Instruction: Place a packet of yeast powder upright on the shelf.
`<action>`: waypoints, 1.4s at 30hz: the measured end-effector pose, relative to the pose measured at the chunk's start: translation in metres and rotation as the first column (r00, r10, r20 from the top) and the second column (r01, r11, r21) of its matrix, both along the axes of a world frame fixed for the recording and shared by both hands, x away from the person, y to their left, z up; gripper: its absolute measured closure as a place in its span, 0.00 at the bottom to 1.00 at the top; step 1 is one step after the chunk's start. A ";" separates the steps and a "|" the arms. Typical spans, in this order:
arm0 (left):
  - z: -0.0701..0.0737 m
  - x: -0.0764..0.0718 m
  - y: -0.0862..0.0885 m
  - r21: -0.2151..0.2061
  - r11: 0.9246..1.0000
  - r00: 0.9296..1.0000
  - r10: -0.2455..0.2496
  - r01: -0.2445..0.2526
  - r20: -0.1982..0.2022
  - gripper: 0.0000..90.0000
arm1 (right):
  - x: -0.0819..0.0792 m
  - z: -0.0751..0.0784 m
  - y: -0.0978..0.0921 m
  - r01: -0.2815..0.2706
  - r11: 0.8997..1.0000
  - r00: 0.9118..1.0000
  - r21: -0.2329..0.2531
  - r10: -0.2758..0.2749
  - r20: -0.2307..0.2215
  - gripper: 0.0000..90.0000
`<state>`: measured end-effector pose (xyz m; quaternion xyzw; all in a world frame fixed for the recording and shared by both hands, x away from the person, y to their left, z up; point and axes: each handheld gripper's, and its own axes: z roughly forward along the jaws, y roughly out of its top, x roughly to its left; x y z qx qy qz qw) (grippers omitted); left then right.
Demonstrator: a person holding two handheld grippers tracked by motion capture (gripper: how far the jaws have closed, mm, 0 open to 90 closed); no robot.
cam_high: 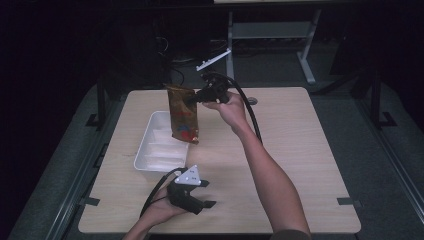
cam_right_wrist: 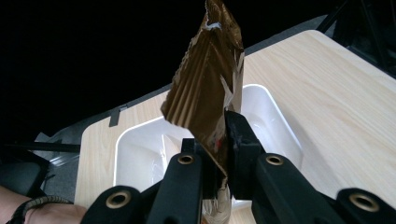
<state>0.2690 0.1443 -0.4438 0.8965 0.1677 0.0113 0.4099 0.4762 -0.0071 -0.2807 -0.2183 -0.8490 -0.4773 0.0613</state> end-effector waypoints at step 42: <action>-0.001 -0.001 0.002 0.004 1.000 1.000 -0.006 0.006 0.003 0.32 | 0.028 -0.022 0.054 -0.033 0.999 0.999 -0.012 0.032 -0.021 0.93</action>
